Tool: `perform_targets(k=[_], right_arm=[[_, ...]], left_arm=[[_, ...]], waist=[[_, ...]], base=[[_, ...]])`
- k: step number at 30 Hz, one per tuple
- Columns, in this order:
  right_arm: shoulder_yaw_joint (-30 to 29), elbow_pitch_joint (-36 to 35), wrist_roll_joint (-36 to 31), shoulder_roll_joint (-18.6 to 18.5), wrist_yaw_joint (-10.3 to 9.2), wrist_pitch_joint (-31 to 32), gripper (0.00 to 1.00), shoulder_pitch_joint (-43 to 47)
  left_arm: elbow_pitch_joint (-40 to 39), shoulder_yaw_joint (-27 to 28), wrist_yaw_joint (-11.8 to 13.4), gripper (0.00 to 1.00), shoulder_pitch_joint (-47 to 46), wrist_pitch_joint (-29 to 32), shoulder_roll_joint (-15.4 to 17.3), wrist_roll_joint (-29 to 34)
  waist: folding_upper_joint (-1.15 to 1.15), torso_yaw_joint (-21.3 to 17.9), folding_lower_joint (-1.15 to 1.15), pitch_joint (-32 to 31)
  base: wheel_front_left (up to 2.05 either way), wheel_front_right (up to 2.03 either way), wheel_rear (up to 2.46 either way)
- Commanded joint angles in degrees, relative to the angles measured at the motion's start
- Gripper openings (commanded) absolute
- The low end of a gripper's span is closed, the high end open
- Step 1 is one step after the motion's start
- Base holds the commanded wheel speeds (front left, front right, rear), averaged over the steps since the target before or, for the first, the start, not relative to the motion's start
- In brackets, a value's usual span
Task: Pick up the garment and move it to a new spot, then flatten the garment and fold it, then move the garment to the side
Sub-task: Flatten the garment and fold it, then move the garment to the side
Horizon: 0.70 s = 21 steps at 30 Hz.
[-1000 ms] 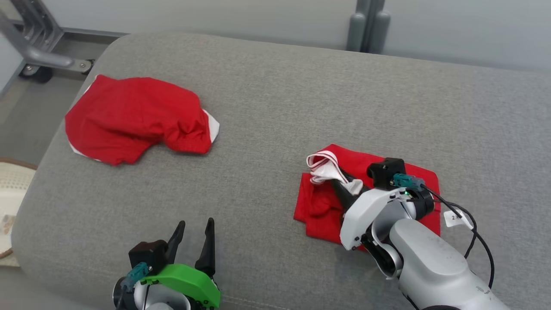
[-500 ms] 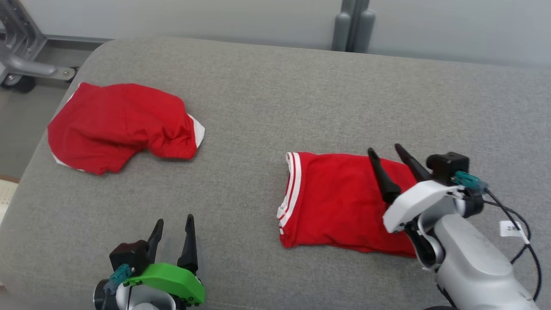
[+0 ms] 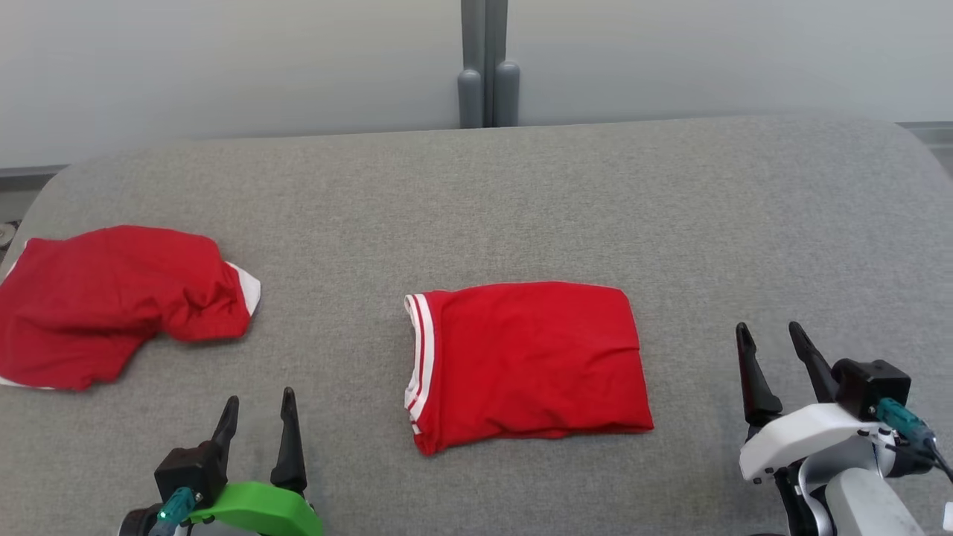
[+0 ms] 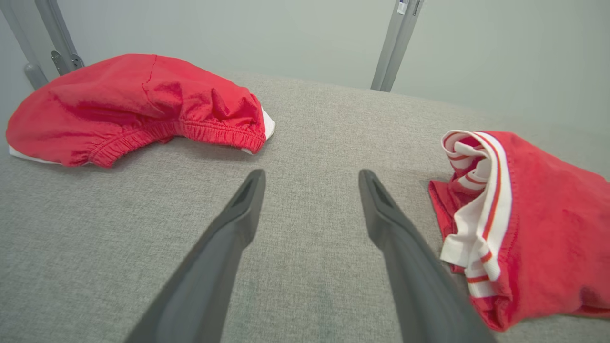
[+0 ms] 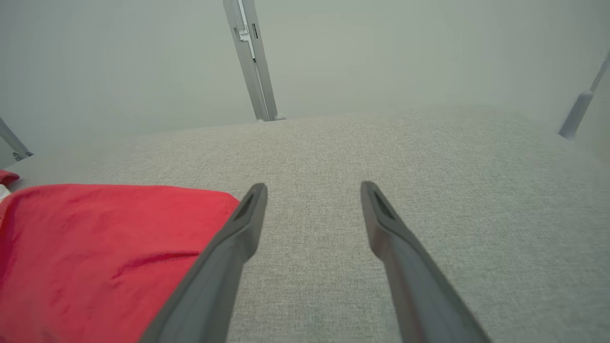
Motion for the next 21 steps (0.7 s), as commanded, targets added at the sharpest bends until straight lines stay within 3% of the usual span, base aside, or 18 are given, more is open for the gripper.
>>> perform_targets(k=[1,9,21], right_arm=[[-0.63,-0.97,-0.65,0.81,-0.04,-0.16,1.0,1.84],[-2.22,-5.01,-1.72,2.86,-0.04,-0.17,1.0,5.63],[-1.2,-4.93,-0.96,3.55,-0.04,-0.17,1.0,6.46]], left_arm=[[-0.42,0.64,-0.24,1.0,1.69,-0.14,0.23,0.47],[-1.43,1.77,-0.63,1.0,3.62,-0.14,0.24,1.64],[-1.83,1.75,-1.18,1.0,3.92,-0.14,0.24,3.21]], waist=[[0.0,-2.21,0.0,-2.06],[0.0,-2.87,0.0,-3.0],[0.0,-1.84,0.0,-2.7]], base=[[0.0,0.0,0.0],[0.0,0.0,0.0],[0.0,0.0,0.0]])
